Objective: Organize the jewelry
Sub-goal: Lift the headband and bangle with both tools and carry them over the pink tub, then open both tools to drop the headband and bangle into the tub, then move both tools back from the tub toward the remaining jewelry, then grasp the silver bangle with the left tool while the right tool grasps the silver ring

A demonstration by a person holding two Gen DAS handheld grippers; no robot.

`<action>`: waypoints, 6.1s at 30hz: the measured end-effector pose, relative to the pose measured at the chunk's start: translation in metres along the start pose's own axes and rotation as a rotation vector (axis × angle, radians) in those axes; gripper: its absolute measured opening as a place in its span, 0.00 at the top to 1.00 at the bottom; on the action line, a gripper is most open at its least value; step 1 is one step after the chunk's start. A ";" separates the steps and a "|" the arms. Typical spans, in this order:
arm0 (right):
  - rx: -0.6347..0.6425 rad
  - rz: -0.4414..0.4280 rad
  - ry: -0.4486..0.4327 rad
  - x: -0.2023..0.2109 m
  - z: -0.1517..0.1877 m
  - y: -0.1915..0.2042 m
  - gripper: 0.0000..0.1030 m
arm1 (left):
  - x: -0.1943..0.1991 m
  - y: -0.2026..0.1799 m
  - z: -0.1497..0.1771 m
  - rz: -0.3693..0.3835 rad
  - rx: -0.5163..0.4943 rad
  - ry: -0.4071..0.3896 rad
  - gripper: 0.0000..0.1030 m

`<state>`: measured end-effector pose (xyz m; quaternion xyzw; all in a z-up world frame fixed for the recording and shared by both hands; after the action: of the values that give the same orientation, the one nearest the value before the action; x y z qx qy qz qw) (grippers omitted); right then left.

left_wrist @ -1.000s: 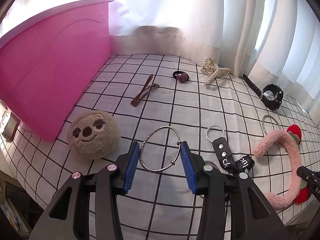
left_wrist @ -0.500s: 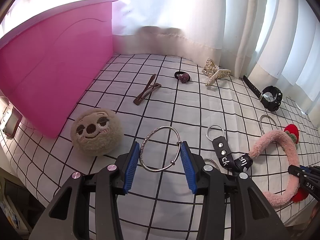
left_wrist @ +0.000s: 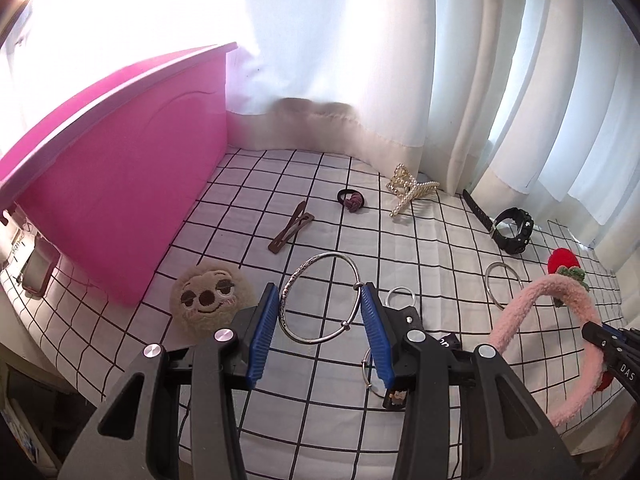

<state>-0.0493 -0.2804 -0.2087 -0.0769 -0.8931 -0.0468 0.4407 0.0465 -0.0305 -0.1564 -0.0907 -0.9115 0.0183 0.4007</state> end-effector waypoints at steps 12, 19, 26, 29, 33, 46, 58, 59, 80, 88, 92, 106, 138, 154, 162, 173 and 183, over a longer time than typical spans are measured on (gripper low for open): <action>0.016 -0.149 -0.196 0.072 -0.085 0.053 0.90 | 0.081 0.020 -0.074 0.008 0.002 -0.159 0.60; 0.064 -0.285 -0.302 0.096 -0.151 0.120 0.90 | 0.117 0.076 -0.122 -0.045 0.036 -0.247 0.60; 0.169 -0.396 -0.334 0.090 -0.213 0.215 0.90 | 0.124 0.150 -0.151 -0.121 0.087 -0.263 0.60; 0.228 -0.414 -0.333 0.084 -0.235 0.259 0.90 | 0.116 0.184 -0.158 -0.153 0.127 -0.243 0.60; 0.305 -0.431 -0.293 0.063 -0.259 0.317 0.90 | 0.098 0.227 -0.161 -0.179 0.186 -0.184 0.60; 0.558 -0.368 -0.088 -0.020 -0.274 0.456 0.90 | 0.031 0.304 -0.136 -0.207 0.302 0.054 0.60; 0.683 -0.277 0.014 -0.058 -0.269 0.494 0.90 | 0.000 0.322 -0.121 -0.225 0.371 0.220 0.59; 0.687 -0.275 0.022 -0.057 -0.267 0.496 0.89 | -0.001 0.323 -0.120 -0.225 0.372 0.228 0.59; 0.639 -0.287 0.021 -0.053 -0.267 0.497 0.43 | 0.018 0.320 -0.119 -0.277 0.368 0.192 0.14; 0.634 -0.292 0.013 -0.042 -0.260 0.490 0.40 | 0.029 0.316 -0.114 -0.272 0.383 0.180 0.14; 0.626 -0.296 0.012 -0.037 -0.256 0.486 0.38 | 0.039 0.314 -0.113 -0.273 0.379 0.164 0.13; 0.580 -0.326 -0.027 -0.001 -0.238 0.450 0.34 | 0.080 0.289 -0.103 -0.272 0.382 0.112 0.11; 0.155 -0.112 -0.141 0.063 -0.042 0.075 0.28 | 0.088 0.072 0.003 -0.079 0.242 0.128 0.06; 0.014 -0.131 -0.059 0.026 0.000 0.020 0.28 | 0.012 0.014 0.052 -0.084 0.135 0.159 0.06; -0.034 -0.094 -0.045 0.008 0.005 0.018 0.28 | -0.040 -0.003 0.060 -0.049 0.095 0.195 0.06; 0.063 -0.163 -0.034 -0.020 0.002 0.011 0.28 | -0.062 -0.018 0.079 -0.113 0.134 0.192 0.06; 0.134 -0.187 -0.071 -0.056 -0.009 -0.004 0.28 | -0.069 -0.026 0.091 -0.192 0.191 0.152 0.06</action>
<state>-0.0094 -0.2906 -0.2479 0.0348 -0.9125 -0.0253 0.4068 0.0218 -0.0651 -0.2655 0.0341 -0.8771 0.0597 0.4754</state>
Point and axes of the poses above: each gripper's, at about its wrist camera, not at the fingertips, and x roughly against the way its jaws point, y to its left, z to its underside, the point moved 6 cm from there along -x, roughly the way its jaws point, and after that the axes turned 3 degrees about z, right-handed, at the moved point
